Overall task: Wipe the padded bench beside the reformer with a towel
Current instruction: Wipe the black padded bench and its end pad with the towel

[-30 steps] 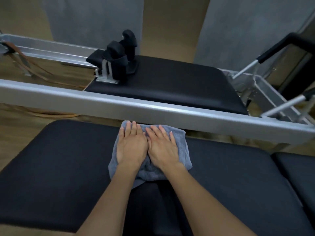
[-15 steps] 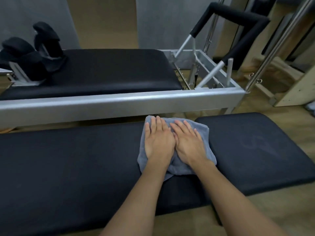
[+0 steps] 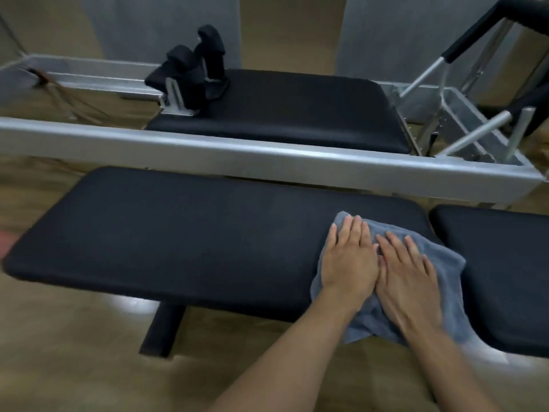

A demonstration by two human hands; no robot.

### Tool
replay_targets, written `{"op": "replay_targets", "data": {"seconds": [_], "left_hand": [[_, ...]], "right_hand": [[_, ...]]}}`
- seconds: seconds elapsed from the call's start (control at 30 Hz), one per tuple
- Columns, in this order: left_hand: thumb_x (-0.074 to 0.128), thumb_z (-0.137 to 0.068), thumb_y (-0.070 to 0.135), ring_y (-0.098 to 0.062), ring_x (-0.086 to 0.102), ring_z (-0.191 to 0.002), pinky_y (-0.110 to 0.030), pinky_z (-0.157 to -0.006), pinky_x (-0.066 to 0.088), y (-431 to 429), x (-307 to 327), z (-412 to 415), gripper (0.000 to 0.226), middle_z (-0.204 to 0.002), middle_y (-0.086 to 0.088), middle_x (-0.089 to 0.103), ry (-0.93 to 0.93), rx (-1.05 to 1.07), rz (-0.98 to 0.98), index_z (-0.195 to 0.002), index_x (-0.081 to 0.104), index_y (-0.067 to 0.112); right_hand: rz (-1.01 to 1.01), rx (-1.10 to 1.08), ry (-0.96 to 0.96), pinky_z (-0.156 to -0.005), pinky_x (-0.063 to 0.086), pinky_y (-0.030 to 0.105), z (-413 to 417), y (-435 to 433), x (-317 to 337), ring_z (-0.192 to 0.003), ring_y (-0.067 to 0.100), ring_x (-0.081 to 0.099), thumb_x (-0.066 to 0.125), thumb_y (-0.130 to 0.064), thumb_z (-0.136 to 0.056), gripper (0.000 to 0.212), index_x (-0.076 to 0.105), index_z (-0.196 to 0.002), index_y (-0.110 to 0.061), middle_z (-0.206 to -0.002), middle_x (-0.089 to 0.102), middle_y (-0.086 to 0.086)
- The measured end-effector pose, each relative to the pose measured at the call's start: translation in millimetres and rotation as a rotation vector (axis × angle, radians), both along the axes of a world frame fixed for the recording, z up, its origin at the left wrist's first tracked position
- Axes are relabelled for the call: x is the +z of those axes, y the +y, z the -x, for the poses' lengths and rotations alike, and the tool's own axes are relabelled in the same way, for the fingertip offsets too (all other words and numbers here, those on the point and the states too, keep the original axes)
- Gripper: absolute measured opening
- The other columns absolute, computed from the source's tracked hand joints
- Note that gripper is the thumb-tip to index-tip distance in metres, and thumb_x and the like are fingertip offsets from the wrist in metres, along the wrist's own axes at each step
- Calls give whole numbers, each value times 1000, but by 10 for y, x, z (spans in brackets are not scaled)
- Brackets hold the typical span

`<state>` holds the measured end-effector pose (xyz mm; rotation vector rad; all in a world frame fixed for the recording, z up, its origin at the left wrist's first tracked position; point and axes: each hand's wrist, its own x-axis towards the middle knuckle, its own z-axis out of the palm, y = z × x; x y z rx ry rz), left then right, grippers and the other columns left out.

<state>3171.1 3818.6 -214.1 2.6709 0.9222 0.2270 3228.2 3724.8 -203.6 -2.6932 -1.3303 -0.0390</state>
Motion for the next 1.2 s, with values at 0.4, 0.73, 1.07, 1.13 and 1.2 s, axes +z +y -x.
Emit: {"op": "replay_targets", "data": {"seconds": [0.4,0.73,1.07,1.13,1.2], "left_hand": [[18,-105,31,-19,5,-151,-41,-122,1,1714,-37,2087,53,-162,-7,16,-51,283,-61,-153,17,9],[23,-104,31,-22,10,-150,-45,-121,11,3163,-78,3671,52,-161,-6,23,-3,483,-82,-151,23,8],[12,-105,20,-26,18,-148,-37,-120,14,3480,-104,4349,50,-158,-16,26,162,647,-94,-149,23,0],[13,-104,21,-26,18,-148,-39,-120,16,3325,-93,4356,50,-157,-16,27,192,662,-128,-149,24,1],[17,-105,24,-27,16,-148,-41,-120,17,3163,-85,4339,51,-158,-16,25,220,686,-153,-150,22,1]], "right_hand": [[-36,257,11,-119,18,50,1825,1918,-58,-149,24,18,8,-39,-101,59,30,-151,-20,-160,28,4],[-134,458,77,-118,14,53,3249,3556,-183,-149,26,17,19,-40,-102,53,33,-150,-22,-159,30,4],[-125,761,23,-116,19,55,3746,4064,-187,-147,26,22,27,-36,-102,47,38,-146,-23,-156,36,4],[-128,787,40,-116,20,53,3747,3942,-180,-146,25,23,28,-35,-102,47,38,-146,-23,-156,37,3],[-131,793,64,-116,19,53,3741,3802,-176,-147,24,23,28,-35,-101,48,38,-146,-23,-156,37,3]]}}
